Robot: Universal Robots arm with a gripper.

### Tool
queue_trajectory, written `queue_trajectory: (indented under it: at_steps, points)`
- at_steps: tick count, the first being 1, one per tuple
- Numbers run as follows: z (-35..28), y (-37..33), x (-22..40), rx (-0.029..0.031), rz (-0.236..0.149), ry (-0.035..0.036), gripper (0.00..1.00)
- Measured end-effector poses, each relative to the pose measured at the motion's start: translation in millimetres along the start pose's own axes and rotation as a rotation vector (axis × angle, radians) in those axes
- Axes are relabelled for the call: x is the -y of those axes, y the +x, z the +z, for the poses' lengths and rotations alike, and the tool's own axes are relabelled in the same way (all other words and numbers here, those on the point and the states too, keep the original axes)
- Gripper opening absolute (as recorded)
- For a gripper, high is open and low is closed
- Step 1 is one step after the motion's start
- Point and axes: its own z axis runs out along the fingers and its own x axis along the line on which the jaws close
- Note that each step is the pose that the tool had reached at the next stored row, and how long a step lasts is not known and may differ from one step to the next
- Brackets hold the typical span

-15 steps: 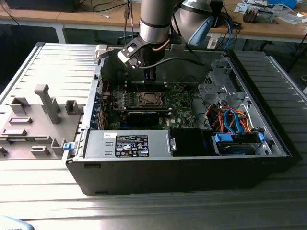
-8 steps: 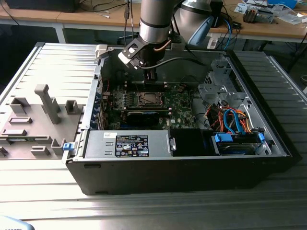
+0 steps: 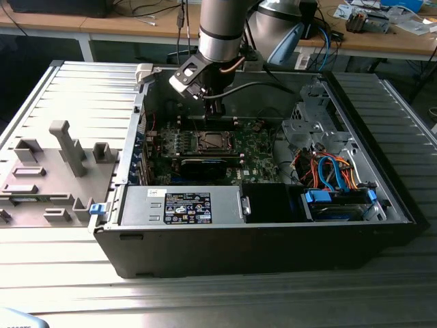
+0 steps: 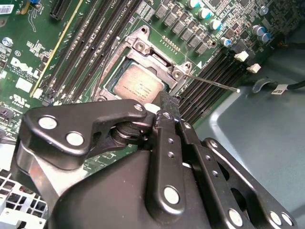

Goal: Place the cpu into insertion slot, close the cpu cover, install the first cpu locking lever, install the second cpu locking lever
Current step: 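Install the first cpu locking lever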

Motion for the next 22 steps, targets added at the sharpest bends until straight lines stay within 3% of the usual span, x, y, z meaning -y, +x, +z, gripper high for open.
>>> queue_trajectory:
  at_steps: [22]
  points:
    - [0.0, 0.0, 0.0, 0.0035, -0.099, 0.0058, 0.11]
